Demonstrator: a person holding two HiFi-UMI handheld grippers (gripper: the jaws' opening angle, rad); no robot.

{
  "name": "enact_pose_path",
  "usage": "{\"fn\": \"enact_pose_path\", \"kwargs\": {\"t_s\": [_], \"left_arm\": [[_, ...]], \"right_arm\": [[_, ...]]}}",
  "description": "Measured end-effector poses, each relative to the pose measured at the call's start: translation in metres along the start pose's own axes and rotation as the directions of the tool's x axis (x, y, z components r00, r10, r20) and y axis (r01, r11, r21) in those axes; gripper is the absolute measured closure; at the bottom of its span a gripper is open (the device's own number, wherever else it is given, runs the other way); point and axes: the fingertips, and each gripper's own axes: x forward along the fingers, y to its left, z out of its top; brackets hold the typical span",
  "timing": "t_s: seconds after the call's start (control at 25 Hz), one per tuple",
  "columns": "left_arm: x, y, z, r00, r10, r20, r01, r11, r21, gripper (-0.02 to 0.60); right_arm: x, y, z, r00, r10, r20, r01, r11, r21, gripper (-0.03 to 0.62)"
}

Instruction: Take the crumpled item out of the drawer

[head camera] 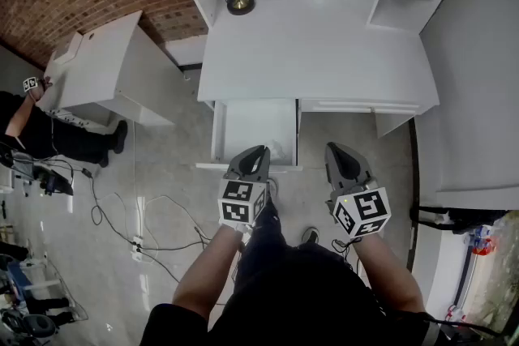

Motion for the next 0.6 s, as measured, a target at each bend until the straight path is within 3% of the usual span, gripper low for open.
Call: {"fn": "enact_pose_path", "kwargs": {"t_s": [0.2,0.36,0.6], "left_arm": [[-0.066,-0.043,0.011,0.994,0.069,0.082,-0.065,0.997,-0.05,0.554],[-0.095,-0.046,0.02,0.984,0.121,0.13,-0.112,0.991,-0.077,0.554],[-0.117,-0.036,0.016,0.98,0.132,0.147,-0.117,0.987,-0.106,0.554]], "right_arm": [[-0.047,0.024,-0.008,0.997,0.074,-0.018,-0.074,0.997,-0.018,0.594],[-0.058,0.041,-0.007,0.993,0.115,-0.02,-0.116,0.992,-0.045,0.594],[-0.051,0.056,-0.014,0.994,0.107,-0.035,-0.109,0.993,-0.036,0.594]]}}
